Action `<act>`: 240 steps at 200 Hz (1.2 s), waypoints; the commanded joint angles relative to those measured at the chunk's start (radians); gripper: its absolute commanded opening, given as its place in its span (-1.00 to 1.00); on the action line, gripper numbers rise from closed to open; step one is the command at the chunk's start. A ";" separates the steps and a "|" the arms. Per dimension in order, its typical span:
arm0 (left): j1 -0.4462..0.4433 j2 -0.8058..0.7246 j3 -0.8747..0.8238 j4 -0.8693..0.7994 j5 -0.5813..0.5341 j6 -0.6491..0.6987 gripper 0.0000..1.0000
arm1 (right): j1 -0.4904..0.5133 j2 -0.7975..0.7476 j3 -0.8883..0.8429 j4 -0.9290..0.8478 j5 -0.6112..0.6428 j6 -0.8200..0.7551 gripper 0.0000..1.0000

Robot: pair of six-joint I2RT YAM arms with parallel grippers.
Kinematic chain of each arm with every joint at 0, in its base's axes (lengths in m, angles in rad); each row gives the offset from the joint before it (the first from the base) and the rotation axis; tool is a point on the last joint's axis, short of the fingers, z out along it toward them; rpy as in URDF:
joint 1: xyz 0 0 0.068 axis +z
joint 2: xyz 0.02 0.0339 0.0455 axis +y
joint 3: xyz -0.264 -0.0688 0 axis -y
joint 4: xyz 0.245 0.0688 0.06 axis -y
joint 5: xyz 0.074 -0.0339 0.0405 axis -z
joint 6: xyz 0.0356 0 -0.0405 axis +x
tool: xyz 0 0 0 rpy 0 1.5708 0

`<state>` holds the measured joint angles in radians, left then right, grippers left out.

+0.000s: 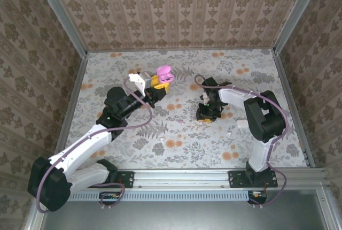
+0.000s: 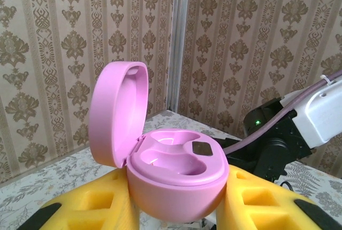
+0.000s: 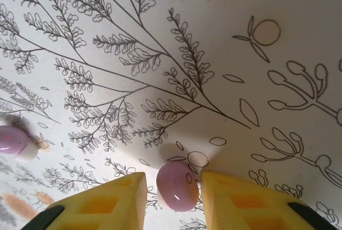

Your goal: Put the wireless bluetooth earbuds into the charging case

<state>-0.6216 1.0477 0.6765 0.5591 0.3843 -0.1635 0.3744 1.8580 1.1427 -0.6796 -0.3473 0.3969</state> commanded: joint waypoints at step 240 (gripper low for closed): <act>-0.015 0.068 0.041 -0.008 0.010 0.014 -0.31 | 0.063 -0.196 0.142 -0.173 0.174 0.001 -0.54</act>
<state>-0.6281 1.0966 0.6918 0.5560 0.3847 -0.1635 0.4328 1.7626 1.2217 -0.7715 -0.2298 0.3996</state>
